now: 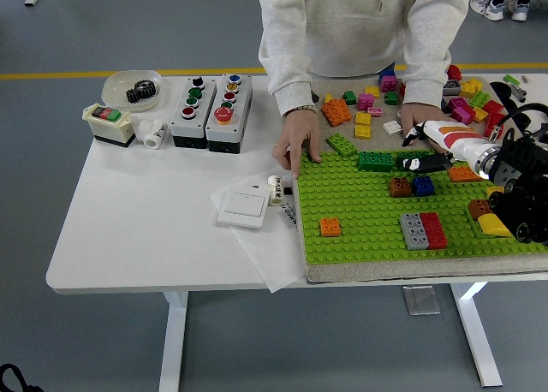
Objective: Pick up the brick,pile it on top of brick,press brick,pick up the brick,pile it on top of brick,press brick
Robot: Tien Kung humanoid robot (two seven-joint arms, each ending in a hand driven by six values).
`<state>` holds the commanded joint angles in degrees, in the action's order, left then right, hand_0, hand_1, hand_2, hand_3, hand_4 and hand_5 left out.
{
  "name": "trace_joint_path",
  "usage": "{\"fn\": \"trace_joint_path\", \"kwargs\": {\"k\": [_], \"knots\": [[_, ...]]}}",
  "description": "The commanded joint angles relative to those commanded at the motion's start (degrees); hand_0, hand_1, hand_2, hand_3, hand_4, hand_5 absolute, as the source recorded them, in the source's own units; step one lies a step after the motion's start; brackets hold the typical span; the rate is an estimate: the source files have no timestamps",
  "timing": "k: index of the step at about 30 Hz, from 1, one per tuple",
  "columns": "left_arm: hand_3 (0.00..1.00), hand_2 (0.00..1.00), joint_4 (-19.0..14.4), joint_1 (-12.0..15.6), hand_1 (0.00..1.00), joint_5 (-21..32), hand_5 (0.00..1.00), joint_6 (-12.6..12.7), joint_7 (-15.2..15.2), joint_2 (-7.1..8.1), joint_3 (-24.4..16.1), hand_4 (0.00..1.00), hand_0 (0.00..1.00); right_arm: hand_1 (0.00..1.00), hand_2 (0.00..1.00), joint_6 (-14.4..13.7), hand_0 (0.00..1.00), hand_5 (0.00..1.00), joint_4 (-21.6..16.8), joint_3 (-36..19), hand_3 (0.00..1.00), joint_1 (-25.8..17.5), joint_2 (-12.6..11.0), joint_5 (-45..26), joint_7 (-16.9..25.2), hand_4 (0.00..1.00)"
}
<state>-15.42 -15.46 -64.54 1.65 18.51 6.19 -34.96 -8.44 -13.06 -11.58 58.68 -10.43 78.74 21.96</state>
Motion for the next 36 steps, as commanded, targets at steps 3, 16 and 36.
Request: {"fn": "trace_joint_path", "kwargs": {"k": [3,16,36], "knots": [[0.596,0.765,0.01,0.04,0.764,0.05,0.591,-0.03,-0.03,0.01,0.01,0.665,0.784,0.754,0.762,0.60,0.776,0.534,-0.11,0.59,0.684,0.04,-0.20,-0.26,0.17,0.802],[0.596,0.766,-0.04,-0.89,0.766,0.41,0.593,0.00,0.04,-0.03,0.14,0.665,0.785,0.754,0.767,-0.64,0.776,0.535,0.46,-2.46,0.692,-0.26,-0.44,1.74,-0.69,0.802],[0.598,0.766,-0.01,-0.87,0.767,0.29,0.596,-0.10,0.11,-0.28,-0.05,0.664,0.786,0.767,0.785,-0.21,0.791,0.508,0.89,-4.47,0.739,0.23,-0.46,2.86,-1.54,0.822]]}}
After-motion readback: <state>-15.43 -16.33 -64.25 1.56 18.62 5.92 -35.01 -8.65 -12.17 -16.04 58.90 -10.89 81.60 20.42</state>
